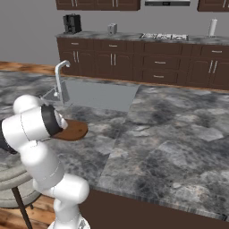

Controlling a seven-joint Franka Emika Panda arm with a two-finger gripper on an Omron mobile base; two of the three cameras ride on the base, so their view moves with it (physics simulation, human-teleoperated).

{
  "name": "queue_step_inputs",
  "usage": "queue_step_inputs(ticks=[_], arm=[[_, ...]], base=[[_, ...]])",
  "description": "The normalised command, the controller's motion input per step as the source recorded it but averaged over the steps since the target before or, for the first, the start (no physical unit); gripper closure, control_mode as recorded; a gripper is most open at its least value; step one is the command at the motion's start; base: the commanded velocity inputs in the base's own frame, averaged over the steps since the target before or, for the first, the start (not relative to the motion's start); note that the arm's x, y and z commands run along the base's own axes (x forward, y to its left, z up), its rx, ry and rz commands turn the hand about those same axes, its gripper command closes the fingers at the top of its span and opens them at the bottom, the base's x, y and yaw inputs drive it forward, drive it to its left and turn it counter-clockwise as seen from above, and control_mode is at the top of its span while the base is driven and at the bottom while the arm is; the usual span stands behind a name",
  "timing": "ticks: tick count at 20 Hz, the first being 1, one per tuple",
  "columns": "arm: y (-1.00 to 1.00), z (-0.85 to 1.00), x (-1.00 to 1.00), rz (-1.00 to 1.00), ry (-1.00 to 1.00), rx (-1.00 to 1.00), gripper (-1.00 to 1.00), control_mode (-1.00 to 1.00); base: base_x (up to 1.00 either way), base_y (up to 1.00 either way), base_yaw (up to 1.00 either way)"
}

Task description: Retrieve the reheated potato from the microwave, then place the potato, cheese, and condiment on the cutting board.

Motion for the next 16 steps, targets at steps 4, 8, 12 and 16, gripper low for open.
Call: queue_step_inputs(ticks=[4, 8, 12, 16], arm=[[0.0, -0.07, 0.05, 0.0, 0.01, 0.0, 1.0, -1.0], [0.0, -0.11, 0.08, 0.0, 0.0, 0.0, 1.0, -1.0], [-0.05, -0.07, 0.13, 0.0, 0.0, -0.01, 1.0, -1.0], [-0.04, 0.0, 0.15, 0.0, 0.0, -0.02, 1.0, -1.0]], base=[[0.0, 0.0, 0.0], [0.0, 0.0, 0.0], [0.0, 0.0, 0.0], [0.0, 0.0, 0.0]])
